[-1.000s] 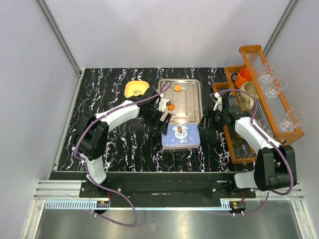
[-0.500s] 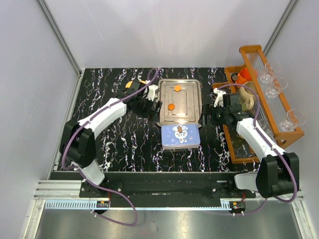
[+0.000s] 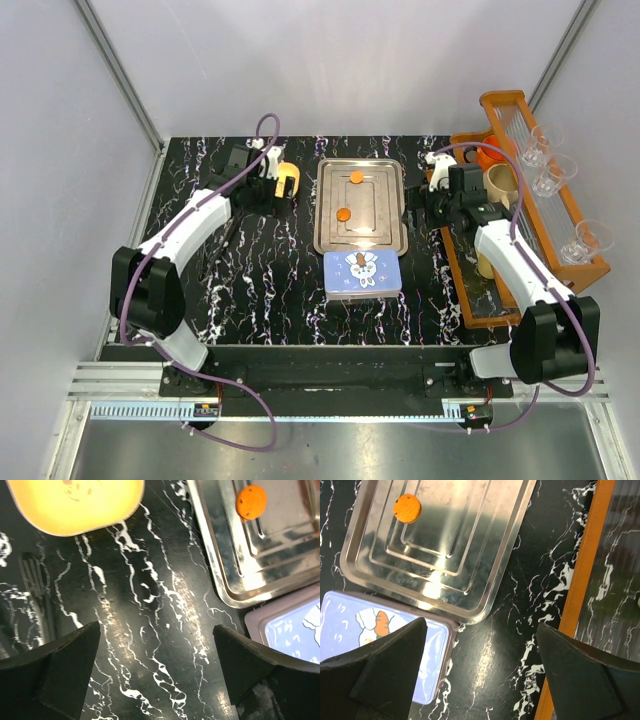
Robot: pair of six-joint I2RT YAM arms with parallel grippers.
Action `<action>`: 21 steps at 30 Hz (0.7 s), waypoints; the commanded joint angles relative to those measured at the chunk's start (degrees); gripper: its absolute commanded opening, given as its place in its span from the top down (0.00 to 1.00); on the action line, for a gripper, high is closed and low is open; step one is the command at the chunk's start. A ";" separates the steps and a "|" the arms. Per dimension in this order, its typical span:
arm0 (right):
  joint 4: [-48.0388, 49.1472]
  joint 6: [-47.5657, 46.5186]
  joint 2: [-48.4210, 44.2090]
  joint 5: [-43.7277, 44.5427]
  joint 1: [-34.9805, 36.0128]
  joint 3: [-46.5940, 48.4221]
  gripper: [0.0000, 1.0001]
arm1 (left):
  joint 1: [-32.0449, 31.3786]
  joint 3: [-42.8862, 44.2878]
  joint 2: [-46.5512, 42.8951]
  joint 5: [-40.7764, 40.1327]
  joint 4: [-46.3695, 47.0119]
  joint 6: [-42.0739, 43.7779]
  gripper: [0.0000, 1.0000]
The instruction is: Pack the cookies
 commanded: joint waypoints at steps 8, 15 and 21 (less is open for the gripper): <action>2.08 -2.16 4.72 5.30 0.46 10.36 0.00 | 3.84 2.71 -6.87 -4.39 11.50 1.29 0.01; 1.72 -1.90 5.43 4.77 0.37 14.06 0.00 | 6.03 4.99 -7.22 -4.22 11.76 -0.03 0.01; 2.69 -2.16 5.34 5.38 0.37 16.00 0.00 | 7.35 8.24 -7.31 -6.32 10.71 -0.56 0.01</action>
